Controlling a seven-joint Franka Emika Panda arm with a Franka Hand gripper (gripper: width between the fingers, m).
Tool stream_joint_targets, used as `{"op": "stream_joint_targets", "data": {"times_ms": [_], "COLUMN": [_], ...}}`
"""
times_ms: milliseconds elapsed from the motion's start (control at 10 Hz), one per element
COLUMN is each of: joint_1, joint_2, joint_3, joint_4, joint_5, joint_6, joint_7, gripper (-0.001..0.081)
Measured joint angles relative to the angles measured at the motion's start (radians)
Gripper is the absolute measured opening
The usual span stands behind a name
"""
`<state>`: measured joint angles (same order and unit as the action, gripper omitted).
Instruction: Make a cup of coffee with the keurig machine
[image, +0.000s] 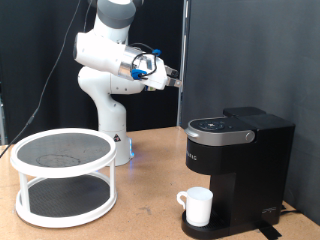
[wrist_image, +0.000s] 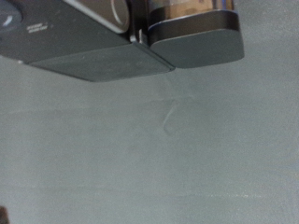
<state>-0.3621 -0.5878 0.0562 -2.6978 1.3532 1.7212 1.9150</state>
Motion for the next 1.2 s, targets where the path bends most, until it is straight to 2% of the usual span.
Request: {"op": "stream_joint_targets", "data": {"times_ms": [200, 300, 500, 600, 700, 900, 1000, 1100, 1200], "joint_1": [0.001, 0.0, -0.001, -0.005, -0.009, -0.024, -0.023, -0.023, -0.026], "joint_2": [-0.008, -0.013, -0.016, -0.007, 0.013, 0.09, 0.087, 0.087, 0.088], "joint_3": [0.041, 0.075, 0.162, 0.205, 0.241, 0.285, 0.285, 0.291, 0.316], "joint_4": [0.053, 0.087, 0.152, 0.188, 0.229, 0.302, 0.3, 0.302, 0.312], "joint_5": [0.001, -0.034, -0.15, -0.252, -0.364, -0.467, -0.455, -0.497, -0.58], "joint_6": [0.056, 0.111, 0.251, 0.289, 0.297, 0.307, 0.307, 0.306, 0.311], "joint_7": [-0.029, -0.041, -0.046, -0.041, -0.04, -0.011, -0.013, -0.013, -0.004], "gripper": [0.0734, 0.0734, 0.0734, 0.0734, 0.0734, 0.0734, 0.0734, 0.0734, 0.0734]}}
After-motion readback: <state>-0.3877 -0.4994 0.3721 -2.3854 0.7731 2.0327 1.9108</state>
